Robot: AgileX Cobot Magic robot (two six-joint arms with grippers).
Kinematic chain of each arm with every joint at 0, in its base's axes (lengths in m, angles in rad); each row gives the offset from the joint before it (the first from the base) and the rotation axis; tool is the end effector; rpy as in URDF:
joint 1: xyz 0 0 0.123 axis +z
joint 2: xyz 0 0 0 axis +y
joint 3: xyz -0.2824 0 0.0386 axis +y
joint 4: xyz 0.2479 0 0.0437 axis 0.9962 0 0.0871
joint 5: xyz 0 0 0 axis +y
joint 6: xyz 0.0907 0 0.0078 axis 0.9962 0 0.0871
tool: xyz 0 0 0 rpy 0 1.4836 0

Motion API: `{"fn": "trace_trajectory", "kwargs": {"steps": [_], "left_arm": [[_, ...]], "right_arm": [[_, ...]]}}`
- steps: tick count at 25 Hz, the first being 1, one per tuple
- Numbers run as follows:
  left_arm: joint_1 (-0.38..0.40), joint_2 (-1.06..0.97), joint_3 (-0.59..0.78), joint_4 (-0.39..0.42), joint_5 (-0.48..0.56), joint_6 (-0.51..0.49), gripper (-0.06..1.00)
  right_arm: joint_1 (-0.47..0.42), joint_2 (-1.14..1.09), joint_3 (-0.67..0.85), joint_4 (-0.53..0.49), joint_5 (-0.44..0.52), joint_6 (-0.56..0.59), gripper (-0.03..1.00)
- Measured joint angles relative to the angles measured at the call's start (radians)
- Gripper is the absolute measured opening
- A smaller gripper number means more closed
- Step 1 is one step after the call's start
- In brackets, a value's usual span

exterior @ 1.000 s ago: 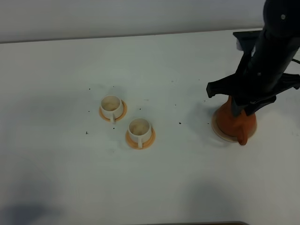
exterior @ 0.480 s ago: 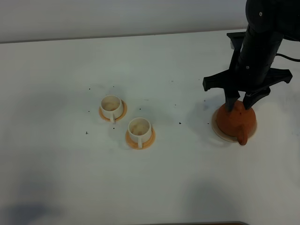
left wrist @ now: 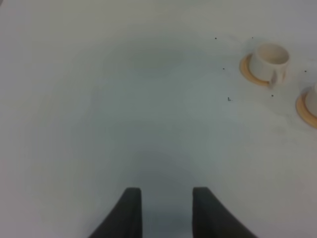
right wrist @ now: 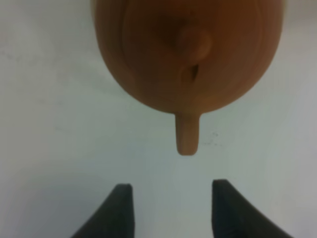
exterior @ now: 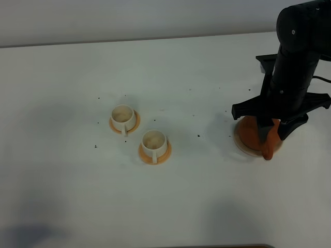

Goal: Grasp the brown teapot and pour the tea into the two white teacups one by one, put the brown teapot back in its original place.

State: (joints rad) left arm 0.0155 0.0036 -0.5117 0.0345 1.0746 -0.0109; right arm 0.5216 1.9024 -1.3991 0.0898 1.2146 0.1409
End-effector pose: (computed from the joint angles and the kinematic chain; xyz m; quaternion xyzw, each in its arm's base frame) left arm -0.0063 0.0027 0.2793 -0.0121 0.8545 0.0184 0.5189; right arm 0.3094 0.1866 0.2056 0.1723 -0.9837 -0.0296 0.0418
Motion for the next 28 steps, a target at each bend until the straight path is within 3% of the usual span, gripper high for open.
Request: {"fn": "trace_trajectory", "kwargs": {"steps": [28], "left_arm": [[0.0, 0.0, 0.0, 0.002, 0.0, 0.001, 0.25]], "right_arm": [[-0.009, 0.095, 0.001, -0.035, -0.057, -0.014, 0.35]]}}
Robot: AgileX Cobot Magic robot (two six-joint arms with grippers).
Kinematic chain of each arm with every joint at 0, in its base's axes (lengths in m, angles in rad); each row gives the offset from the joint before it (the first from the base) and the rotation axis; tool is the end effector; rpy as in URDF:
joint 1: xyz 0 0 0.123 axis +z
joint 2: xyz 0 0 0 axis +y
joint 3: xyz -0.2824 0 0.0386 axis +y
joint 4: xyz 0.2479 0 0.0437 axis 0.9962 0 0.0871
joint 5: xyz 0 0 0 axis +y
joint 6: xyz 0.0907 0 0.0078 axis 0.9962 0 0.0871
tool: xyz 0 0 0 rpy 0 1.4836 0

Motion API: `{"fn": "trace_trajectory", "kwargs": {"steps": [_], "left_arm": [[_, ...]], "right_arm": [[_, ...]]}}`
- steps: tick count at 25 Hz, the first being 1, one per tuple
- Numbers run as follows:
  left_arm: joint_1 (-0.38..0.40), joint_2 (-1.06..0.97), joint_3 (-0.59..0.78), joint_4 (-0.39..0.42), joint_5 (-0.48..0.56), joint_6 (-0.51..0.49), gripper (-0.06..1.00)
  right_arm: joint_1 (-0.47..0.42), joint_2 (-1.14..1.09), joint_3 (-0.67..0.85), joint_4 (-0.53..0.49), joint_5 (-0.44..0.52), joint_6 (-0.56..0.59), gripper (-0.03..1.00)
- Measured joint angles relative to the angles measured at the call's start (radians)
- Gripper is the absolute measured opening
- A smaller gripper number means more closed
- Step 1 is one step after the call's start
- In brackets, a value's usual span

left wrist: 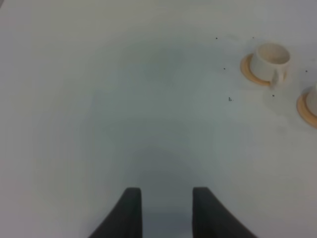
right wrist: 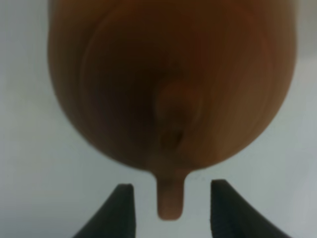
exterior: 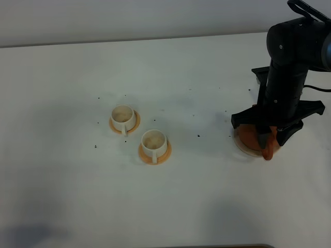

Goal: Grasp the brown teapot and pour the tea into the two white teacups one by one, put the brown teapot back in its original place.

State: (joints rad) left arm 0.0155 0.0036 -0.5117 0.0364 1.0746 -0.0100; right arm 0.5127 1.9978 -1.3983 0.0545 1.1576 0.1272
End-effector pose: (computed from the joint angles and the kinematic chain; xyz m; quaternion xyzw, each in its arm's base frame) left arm -0.0063 0.0028 0.2794 -0.0118 0.8545 0.0196 0.5189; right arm 0.3222 0.1866 0.1698 0.1793 -0.9822 -0.0076 0.0547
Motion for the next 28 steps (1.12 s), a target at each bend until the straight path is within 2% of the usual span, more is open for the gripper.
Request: {"fn": "trace_trajectory", "kwargs": {"steps": [9, 20, 28], "left_arm": [[0.0, 0.0, 0.0, 0.0, 0.0, 0.0, 0.25], [0.0, 0.0, 0.0, 0.0, 0.0, 0.0, 0.25], [0.0, 0.0, 0.0, 0.0, 0.0, 0.0, 0.25]], "right_arm": [[-0.02, 0.009, 0.0, 0.002, 0.0, -0.003, 0.34], [-0.02, 0.022, 0.0, 0.003, -0.008, -0.059, 0.34], [-0.02, 0.022, 0.0, 0.001, -0.009, -0.078, 0.26]]}}
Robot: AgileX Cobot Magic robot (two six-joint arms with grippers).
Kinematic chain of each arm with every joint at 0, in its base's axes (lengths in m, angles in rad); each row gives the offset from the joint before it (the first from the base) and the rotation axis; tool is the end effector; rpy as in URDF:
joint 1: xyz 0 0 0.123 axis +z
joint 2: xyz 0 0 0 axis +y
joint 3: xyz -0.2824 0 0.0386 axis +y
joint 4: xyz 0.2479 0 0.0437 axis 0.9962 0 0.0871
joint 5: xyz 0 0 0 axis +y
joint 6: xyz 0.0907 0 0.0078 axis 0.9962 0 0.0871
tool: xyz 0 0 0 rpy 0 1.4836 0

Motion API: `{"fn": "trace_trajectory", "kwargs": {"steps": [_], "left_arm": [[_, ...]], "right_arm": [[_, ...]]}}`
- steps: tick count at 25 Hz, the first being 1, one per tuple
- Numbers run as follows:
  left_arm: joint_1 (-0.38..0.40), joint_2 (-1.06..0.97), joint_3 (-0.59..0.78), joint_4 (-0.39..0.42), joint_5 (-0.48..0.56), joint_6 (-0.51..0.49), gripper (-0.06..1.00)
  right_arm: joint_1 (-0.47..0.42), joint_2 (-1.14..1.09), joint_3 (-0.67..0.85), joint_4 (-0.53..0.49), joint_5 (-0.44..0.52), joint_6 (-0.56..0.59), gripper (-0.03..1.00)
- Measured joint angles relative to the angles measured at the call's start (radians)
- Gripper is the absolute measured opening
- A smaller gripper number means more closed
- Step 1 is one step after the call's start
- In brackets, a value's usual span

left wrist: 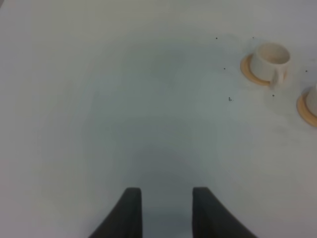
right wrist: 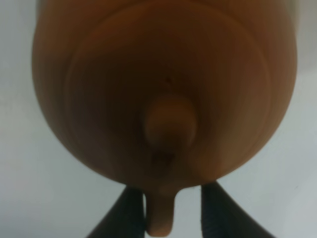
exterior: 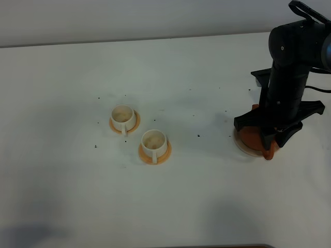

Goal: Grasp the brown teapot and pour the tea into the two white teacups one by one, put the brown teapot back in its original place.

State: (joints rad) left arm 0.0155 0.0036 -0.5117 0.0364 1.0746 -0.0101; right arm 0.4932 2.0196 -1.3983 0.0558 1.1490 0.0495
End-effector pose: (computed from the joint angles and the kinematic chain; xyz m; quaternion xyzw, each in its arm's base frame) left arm -0.0063 0.0028 0.2794 -0.0118 0.8545 0.0196 0.5189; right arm 0.3273 0.1812 0.1616 0.2071 -0.9764 -0.0088 0.0607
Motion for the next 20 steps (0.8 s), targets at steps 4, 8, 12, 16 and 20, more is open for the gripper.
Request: {"fn": "trace_trajectory", "kwargs": {"steps": [4, 8, 12, 16, 20], "left_arm": [[0.0, 0.0, 0.0, 0.0, 0.0, 0.0, 0.25], [0.0, 0.0, 0.0, 0.0, 0.0, 0.0, 0.25], [0.0, 0.0, 0.0, 0.0, 0.0, 0.0, 0.25], [0.0, 0.0, 0.0, 0.0, 0.0, 0.0, 0.25], [0.0, 0.0, 0.0, 0.0, 0.0, 0.0, 0.25]], "right_arm": [[0.0, 0.0, 0.0, -0.002, 0.001, -0.002, 0.22], [0.0, 0.0, 0.0, -0.006, 0.004, -0.014, 0.17], [0.0, 0.0, 0.0, -0.01, 0.008, -0.03, 0.1], [0.0, 0.0, 0.0, -0.017, 0.008, -0.05, 0.1], [0.0, 0.0, -0.003, -0.021, 0.017, -0.05, 0.1]]}}
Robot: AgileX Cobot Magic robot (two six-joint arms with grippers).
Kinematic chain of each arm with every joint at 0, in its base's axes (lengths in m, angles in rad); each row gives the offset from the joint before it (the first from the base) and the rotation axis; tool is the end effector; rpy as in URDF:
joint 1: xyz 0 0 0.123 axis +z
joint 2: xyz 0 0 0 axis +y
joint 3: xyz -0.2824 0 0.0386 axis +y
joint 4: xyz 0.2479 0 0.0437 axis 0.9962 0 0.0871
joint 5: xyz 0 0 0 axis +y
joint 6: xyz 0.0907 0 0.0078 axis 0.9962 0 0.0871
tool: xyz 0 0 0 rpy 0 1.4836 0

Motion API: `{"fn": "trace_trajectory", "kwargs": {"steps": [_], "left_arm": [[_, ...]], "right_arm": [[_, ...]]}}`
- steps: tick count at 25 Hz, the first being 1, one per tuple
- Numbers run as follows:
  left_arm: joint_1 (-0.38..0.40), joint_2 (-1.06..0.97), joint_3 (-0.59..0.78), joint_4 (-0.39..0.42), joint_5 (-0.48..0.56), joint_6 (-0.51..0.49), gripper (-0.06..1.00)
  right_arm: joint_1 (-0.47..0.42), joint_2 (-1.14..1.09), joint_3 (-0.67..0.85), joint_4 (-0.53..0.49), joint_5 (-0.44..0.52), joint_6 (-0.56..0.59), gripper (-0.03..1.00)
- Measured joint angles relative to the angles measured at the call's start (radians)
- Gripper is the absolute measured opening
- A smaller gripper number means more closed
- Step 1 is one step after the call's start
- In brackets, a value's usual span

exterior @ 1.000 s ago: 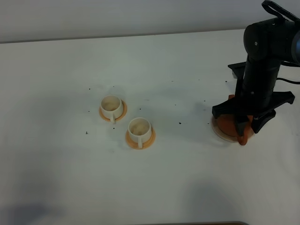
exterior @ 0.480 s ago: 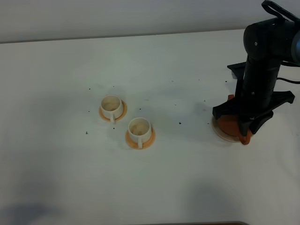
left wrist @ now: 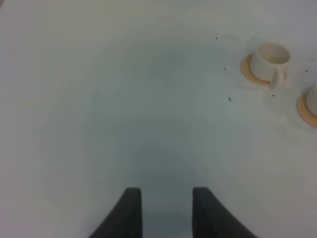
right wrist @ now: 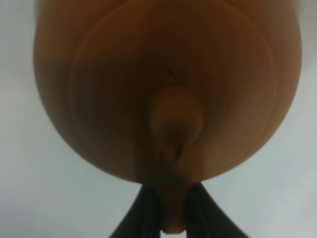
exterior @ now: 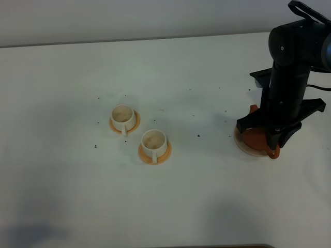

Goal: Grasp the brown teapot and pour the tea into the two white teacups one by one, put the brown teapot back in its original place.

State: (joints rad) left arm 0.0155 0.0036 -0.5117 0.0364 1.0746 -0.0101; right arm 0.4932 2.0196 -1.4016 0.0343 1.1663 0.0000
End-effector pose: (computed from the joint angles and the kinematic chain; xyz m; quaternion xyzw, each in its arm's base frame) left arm -0.0063 0.0028 0.2794 -0.0118 0.8545 0.0196 0.5189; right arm 0.3273 0.1792 0.1624 0.2361 -0.9696 0.0006 0.0649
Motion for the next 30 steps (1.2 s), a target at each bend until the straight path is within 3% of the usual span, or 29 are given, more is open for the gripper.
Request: {"fn": "trace_trajectory", "kwargs": {"steps": [13, 18, 30], "left_arm": [[0.0, 0.0, 0.0, 0.0, 0.0, 0.003, 0.25], [0.0, 0.0, 0.0, 0.0, 0.0, 0.003, 0.25], [0.0, 0.0, 0.0, 0.0, 0.0, 0.003, 0.25]], "right_arm": [[0.0, -0.049, -0.036, -0.074, 0.043, 0.0, 0.1], [0.002, -0.079, -0.045, -0.079, 0.03, -0.058, 0.1], [0.132, -0.074, -0.164, -0.161, -0.062, -0.187, 0.1]]}}
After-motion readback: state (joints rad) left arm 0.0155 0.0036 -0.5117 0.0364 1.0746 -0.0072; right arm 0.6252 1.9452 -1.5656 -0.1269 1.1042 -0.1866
